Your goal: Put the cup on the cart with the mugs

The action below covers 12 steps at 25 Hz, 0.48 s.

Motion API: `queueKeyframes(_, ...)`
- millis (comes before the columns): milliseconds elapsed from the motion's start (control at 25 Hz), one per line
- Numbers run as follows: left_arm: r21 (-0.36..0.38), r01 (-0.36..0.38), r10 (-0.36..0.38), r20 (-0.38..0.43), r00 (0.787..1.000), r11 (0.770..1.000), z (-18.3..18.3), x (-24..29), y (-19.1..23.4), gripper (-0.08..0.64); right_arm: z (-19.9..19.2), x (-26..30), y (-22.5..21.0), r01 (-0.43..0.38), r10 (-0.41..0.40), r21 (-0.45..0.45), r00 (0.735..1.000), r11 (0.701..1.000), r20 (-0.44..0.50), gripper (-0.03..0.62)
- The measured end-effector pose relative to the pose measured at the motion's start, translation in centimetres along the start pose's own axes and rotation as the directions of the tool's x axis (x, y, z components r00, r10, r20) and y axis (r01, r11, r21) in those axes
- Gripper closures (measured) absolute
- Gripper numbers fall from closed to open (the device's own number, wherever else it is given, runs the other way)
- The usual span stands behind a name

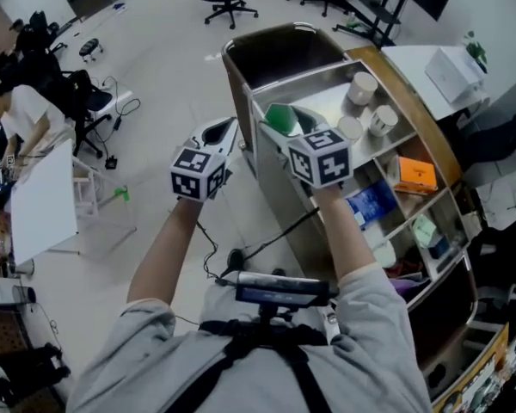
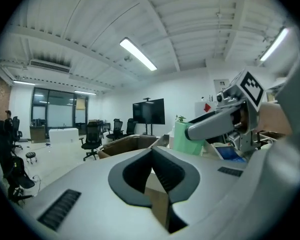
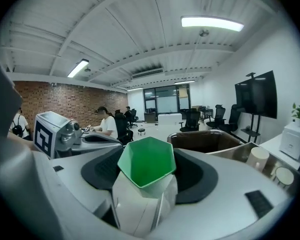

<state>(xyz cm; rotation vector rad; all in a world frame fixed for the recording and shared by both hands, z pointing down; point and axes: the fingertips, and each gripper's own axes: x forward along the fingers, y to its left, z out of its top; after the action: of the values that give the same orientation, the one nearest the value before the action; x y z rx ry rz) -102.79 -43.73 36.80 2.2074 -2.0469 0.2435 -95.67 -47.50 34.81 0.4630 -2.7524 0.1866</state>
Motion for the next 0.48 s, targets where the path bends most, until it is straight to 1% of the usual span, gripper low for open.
queueKeyframes(80, 0.012, 0.03, -0.03, 0.008, 1.0, 0.999, 1.0, 1.4, 0.3, 0.56, 0.9, 0.8, -2.0, 0.046, -0.046, 0.005, 0.999, 0.999, -0.002, 0.273)
queueKeyframes(240, 0.028, 0.068, -0.069, 0.015, 0.998, 0.997, 2.2, 4.4, 1.2, 0.559, 2.0, 2.8, -5.9, 0.128, -0.128, 0.014, 0.992, 0.992, -0.02, 0.273)
queueKeyframes(480, 0.051, 0.115, -0.116, 0.008, 0.993, 0.992, 2.4, 8.2, 2.4, 0.559, -0.2, 6.2, -10.9, 0.216, -0.209, 0.058, 0.972, 0.975, -0.105, 0.273)
